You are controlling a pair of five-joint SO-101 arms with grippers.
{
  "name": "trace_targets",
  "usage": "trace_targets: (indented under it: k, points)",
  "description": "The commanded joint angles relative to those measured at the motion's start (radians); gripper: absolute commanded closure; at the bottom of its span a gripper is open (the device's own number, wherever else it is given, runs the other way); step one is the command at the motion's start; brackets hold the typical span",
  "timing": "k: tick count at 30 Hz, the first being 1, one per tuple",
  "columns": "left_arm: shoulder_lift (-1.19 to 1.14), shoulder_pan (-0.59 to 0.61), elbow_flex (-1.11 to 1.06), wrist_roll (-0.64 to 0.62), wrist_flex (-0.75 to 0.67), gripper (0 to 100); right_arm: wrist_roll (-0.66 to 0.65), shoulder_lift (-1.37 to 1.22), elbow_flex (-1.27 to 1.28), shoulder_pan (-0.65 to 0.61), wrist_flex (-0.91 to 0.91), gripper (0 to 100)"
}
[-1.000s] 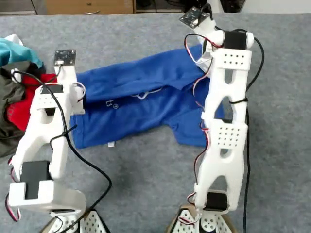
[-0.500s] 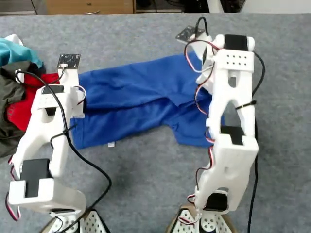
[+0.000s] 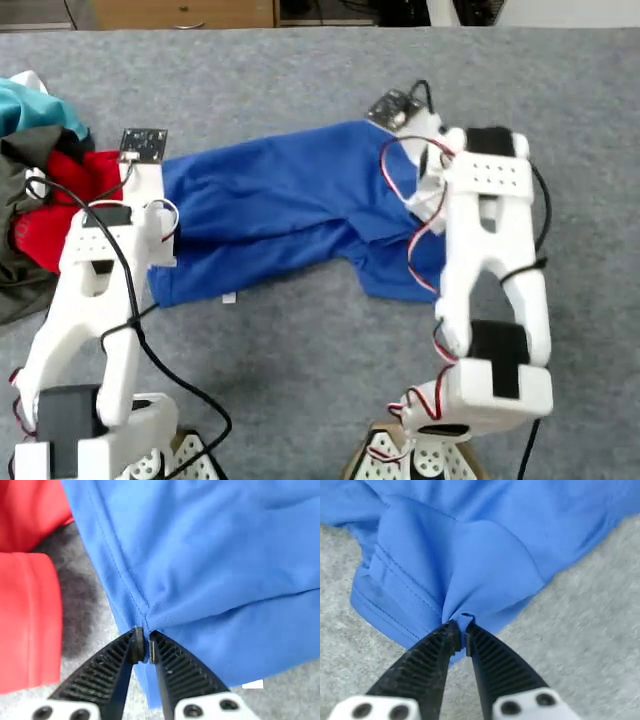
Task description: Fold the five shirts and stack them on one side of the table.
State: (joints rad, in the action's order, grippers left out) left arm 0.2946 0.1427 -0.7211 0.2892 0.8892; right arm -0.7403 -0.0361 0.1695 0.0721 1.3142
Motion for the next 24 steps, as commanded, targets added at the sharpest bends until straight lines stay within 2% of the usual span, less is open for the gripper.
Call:
trace_targets:
  k: [1,8,13,18,24]
  points:
    - [0.045,-0.008,-0.014,-0.009,0.005,98,-0.008,0.082,0.082,0.053,-0.034,99.6]
    - [0.044,0.057,-0.005,-0.006,0.002,98,-0.034,0.182,0.186,0.108,-0.057,99.6]
    - [0.044,0.060,-0.041,-0.005,-0.005,98,-0.048,0.217,0.272,0.104,-0.081,99.6]
    - [0.044,0.055,-0.130,-0.008,-0.080,98,-0.048,0.220,0.374,0.088,-0.155,99.6]
    - [0.042,0.061,-0.132,-0.028,-0.094,98,-0.041,0.223,0.426,0.044,-0.187,99.6]
